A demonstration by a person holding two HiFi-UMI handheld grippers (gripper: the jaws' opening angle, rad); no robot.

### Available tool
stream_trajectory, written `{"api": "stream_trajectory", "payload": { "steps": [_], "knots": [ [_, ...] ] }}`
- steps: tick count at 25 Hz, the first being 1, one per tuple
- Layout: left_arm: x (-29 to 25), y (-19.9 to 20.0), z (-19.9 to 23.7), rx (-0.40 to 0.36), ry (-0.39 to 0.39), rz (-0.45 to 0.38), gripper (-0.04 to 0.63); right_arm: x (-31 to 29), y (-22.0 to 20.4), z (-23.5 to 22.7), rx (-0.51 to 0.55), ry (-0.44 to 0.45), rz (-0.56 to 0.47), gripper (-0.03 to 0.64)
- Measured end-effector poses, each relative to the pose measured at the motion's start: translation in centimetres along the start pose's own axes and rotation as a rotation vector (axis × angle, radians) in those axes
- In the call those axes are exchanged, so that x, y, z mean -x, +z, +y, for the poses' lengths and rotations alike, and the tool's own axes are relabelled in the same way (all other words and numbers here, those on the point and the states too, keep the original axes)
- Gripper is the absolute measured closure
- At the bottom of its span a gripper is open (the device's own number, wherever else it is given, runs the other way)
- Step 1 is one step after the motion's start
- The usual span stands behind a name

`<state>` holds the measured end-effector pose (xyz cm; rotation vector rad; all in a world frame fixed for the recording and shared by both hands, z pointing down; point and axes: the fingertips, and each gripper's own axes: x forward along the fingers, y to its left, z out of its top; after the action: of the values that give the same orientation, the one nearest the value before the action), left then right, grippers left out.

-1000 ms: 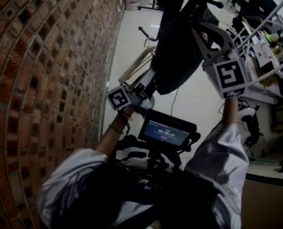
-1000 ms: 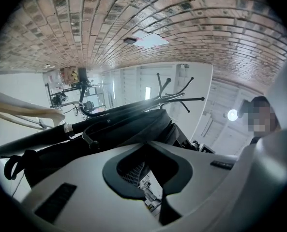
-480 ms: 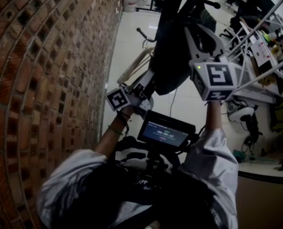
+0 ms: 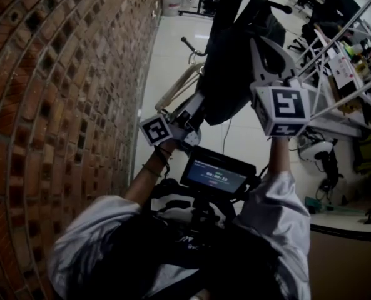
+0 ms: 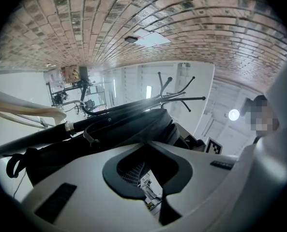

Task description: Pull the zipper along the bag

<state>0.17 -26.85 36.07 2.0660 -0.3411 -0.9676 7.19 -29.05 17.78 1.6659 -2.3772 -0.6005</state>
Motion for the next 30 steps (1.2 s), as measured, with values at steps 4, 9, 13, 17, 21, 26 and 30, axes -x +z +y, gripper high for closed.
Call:
{"api": "stream_trajectory", "payload": {
  "steps": [4,9,13,17,21,26,30],
  "knots": [
    [0.3,-0.1,-0.1,-0.029,0.018,0.017,0.577,0.3,0.1,0.1,-0.054,0.055,0.013,0.621],
    [0.1,-0.1,-0.7,0.016,0.015,-0.01,0.575,0.4,0.1,-0.6,-0.134,0.187,0.048,0.621],
    [0.0,0.2,-1.4,-0.001,0.019,-0.016,0.569,0.4,0.5,0.3,-0.095,0.21,0.067,0.621],
    [-0.3,1.0,-2.5,0.048,-0.001,-0.068,0.566,0.4,0.4,0.6,-0.105,0.221,0.066,0.621],
    [-1.2,1.7,-3.6,0.02,-0.006,-0.069,0.566,0.4,0.3,0.4,-0.103,0.233,0.069,0.62],
    [-1.9,2.5,-4.4,-0.034,-0.003,-0.057,0.565,0.2,0.3,0.6,-0.089,0.23,0.075,0.62],
    [-2.1,2.7,-5.1,-0.052,-0.006,-0.064,0.565,0.6,-0.1,0.8,-0.075,0.229,0.083,0.62]
  ]
}}
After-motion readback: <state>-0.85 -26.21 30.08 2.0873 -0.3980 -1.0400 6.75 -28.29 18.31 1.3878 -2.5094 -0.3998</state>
